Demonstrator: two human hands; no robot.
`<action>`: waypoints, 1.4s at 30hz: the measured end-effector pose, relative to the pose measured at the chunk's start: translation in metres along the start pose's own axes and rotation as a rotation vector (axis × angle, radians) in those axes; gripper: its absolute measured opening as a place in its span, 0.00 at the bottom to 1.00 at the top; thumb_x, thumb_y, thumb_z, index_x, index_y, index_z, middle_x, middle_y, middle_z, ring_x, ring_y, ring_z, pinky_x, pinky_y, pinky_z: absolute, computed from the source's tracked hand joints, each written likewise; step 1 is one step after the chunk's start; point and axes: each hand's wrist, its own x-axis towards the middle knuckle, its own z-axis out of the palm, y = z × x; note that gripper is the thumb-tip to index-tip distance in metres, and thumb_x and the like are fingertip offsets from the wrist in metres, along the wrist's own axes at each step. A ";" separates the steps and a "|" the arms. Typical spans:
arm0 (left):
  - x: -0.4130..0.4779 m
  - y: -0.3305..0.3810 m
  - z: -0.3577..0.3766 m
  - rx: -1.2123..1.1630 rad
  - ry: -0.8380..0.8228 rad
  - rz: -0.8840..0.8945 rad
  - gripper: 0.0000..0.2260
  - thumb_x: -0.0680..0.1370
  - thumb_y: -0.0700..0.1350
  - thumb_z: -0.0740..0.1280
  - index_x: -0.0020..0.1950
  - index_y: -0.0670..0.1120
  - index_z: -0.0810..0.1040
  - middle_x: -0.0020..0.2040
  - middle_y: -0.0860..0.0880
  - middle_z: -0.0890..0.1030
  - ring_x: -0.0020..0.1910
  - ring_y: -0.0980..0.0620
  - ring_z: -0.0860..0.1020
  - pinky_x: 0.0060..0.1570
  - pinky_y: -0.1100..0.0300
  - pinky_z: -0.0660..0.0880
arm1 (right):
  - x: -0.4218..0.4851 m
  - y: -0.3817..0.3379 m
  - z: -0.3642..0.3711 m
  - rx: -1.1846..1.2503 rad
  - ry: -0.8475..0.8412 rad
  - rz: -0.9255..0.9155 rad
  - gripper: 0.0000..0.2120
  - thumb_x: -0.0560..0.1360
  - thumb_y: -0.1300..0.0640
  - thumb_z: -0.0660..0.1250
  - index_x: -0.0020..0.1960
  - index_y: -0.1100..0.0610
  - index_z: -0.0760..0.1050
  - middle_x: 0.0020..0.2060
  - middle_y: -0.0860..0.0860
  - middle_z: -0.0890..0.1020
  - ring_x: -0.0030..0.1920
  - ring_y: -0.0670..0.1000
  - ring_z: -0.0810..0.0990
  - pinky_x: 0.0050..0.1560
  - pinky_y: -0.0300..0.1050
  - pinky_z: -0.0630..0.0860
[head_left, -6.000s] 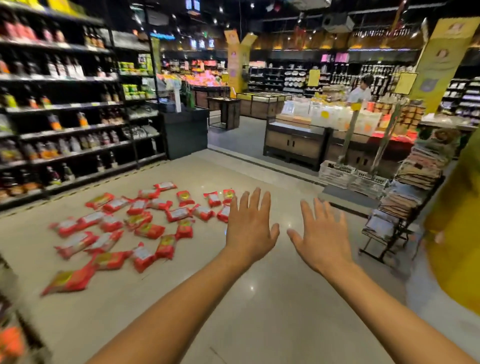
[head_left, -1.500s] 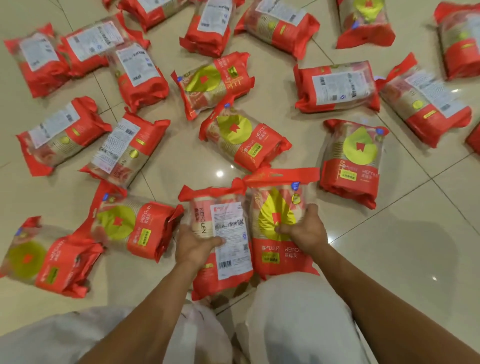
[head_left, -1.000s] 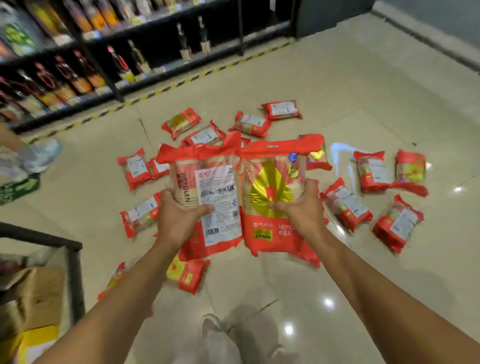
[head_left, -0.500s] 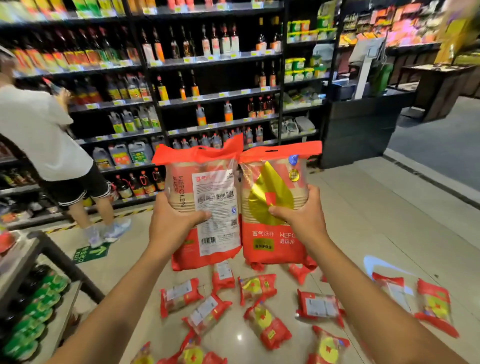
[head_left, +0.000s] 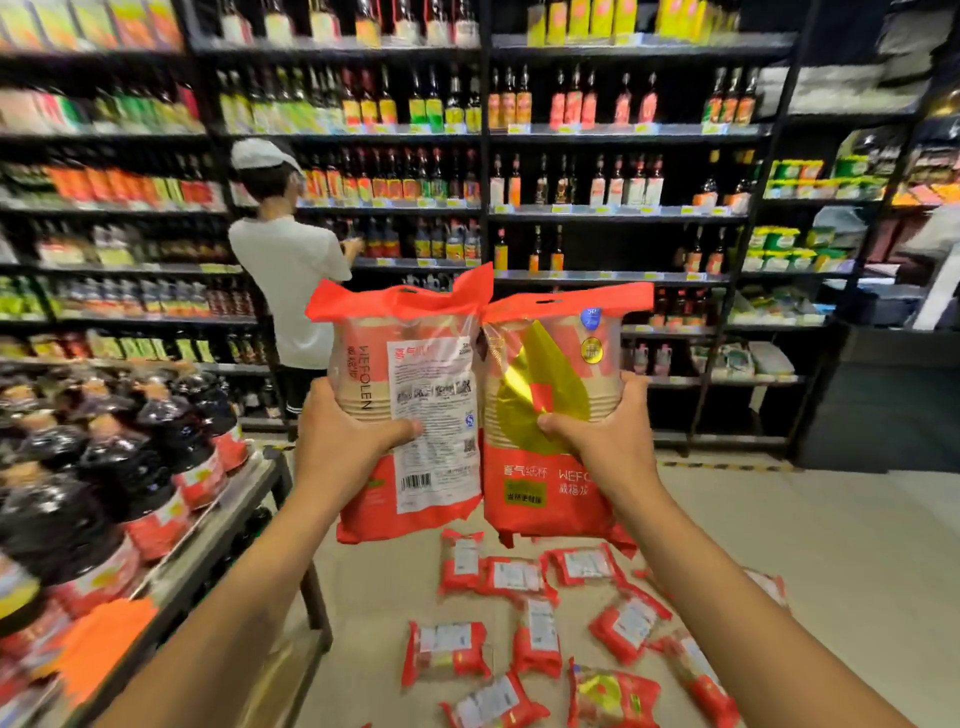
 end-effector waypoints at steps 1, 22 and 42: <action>0.005 -0.004 -0.016 0.006 0.021 -0.010 0.36 0.58 0.51 0.86 0.59 0.51 0.70 0.55 0.52 0.81 0.54 0.48 0.81 0.53 0.48 0.78 | 0.002 -0.004 0.017 0.013 -0.028 -0.007 0.39 0.57 0.49 0.84 0.60 0.47 0.65 0.53 0.49 0.81 0.51 0.52 0.83 0.53 0.60 0.82; -0.041 -0.062 -0.265 0.214 0.767 -0.245 0.37 0.49 0.61 0.79 0.54 0.54 0.71 0.51 0.53 0.83 0.48 0.50 0.82 0.52 0.44 0.80 | -0.053 -0.084 0.309 0.280 -0.748 -0.181 0.35 0.61 0.57 0.85 0.59 0.49 0.67 0.52 0.50 0.81 0.50 0.52 0.83 0.50 0.58 0.81; -0.304 0.016 -0.265 0.541 1.367 -0.515 0.25 0.61 0.42 0.86 0.48 0.54 0.75 0.42 0.56 0.86 0.40 0.57 0.84 0.46 0.45 0.83 | -0.242 -0.110 0.307 0.458 -1.555 -0.178 0.38 0.62 0.54 0.84 0.63 0.51 0.66 0.53 0.45 0.78 0.51 0.48 0.79 0.54 0.51 0.75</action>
